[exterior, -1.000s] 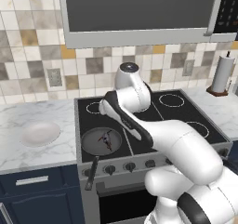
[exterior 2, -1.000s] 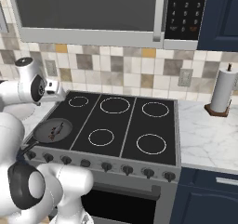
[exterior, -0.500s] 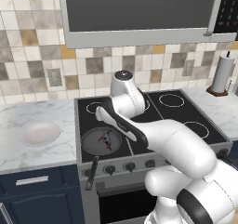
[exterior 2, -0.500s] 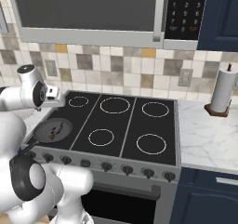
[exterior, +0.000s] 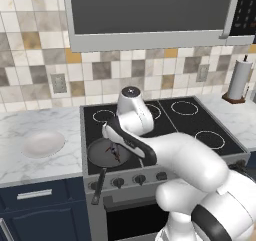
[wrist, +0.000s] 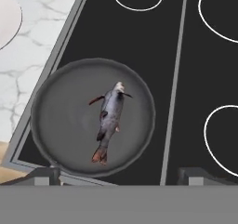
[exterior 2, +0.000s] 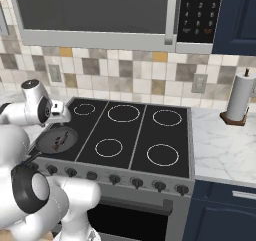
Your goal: Place the fish on the plate and place the squash on the same plate.
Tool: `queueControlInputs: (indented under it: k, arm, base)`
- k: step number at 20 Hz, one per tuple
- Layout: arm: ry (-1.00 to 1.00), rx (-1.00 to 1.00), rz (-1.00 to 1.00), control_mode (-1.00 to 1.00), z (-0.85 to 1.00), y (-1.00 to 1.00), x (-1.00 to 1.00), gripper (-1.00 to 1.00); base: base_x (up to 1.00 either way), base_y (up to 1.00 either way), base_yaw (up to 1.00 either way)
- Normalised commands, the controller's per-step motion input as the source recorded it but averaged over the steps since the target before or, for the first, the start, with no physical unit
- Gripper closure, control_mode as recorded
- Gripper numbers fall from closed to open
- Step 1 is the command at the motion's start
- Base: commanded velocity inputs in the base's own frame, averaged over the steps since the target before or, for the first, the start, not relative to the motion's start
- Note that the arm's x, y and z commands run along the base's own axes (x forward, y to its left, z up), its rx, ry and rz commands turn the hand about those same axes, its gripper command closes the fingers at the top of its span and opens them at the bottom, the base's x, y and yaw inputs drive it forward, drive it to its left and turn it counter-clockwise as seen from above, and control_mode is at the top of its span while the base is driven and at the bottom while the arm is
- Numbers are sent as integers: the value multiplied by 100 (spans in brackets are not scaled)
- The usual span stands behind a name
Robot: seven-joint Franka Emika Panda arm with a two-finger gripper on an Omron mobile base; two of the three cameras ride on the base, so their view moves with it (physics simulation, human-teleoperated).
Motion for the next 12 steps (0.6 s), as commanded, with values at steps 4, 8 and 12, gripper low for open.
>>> queueControlInputs:
  k: [4,8,12]
  arm:
    - [0,0,0,-100,-30,5,1,-100]
    - [3,0,1,-100,-28,6,11,-100]
    - [7,0,0,-100,-27,10,22,-100]
  base:
    - [0,0,0]
    - [0,0,0]
    - [0,0,0]
